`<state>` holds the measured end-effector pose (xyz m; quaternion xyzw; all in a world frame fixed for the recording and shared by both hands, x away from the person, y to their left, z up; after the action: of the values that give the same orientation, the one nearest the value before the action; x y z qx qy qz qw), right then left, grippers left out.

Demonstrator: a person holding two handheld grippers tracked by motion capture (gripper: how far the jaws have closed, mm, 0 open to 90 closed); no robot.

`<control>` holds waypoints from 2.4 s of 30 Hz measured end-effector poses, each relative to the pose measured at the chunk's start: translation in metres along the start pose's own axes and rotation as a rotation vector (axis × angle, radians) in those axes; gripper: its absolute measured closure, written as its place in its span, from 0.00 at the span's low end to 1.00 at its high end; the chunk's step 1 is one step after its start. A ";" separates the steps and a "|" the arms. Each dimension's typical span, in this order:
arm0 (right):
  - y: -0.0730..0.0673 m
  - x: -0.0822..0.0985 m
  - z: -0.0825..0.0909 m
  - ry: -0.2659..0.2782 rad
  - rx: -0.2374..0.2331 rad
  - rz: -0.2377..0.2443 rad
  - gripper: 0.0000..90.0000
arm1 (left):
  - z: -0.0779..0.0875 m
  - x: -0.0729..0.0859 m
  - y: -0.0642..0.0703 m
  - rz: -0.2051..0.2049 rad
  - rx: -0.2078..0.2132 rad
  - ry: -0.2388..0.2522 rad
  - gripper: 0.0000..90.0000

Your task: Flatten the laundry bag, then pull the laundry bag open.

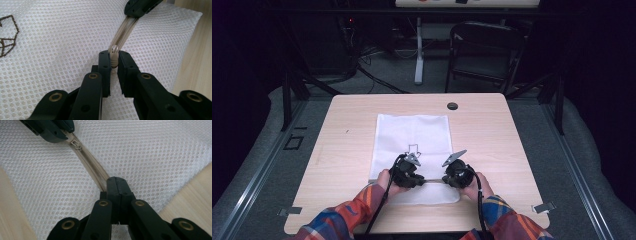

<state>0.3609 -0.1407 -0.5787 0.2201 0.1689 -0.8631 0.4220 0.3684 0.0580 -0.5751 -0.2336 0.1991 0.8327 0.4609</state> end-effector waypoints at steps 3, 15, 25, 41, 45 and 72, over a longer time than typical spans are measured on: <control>0.000 0.001 0.000 0.007 -0.003 0.005 1.00 | 0.000 -0.001 0.000 0.002 0.001 0.003 0.90; 0.000 0.000 0.000 0.001 0.002 0.008 1.00 | 0.004 0.000 0.000 0.001 0.001 0.008 0.90; 0.001 0.002 0.001 -0.001 0.015 0.005 1.00 | 0.018 0.013 -0.018 0.059 -0.045 0.003 1.00; 0.004 0.003 0.003 -0.001 0.010 -0.008 1.00 | -0.008 -0.003 0.008 -0.062 -0.013 0.004 0.72; 0.003 0.003 0.002 0.000 0.014 -0.007 1.00 | -0.011 -0.002 0.008 -0.063 -0.039 0.009 0.82; 0.001 0.002 0.002 -0.007 0.024 0.006 1.00 | 0.002 0.005 0.001 -0.037 -0.041 -0.016 0.90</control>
<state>0.3606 -0.1434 -0.5783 0.2228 0.1565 -0.8645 0.4225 0.3649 0.0615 -0.5760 -0.2400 0.1739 0.8297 0.4729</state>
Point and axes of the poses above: each handheld gripper's, and its own axes: z roughly backward along the jaws, x roughly out of its underside, y roughly to its right, the point moved 2 cm from there along -z, roughly forward along the jaws, and after that the axes turned 5 degrees about -x, right-handed, at the moved point
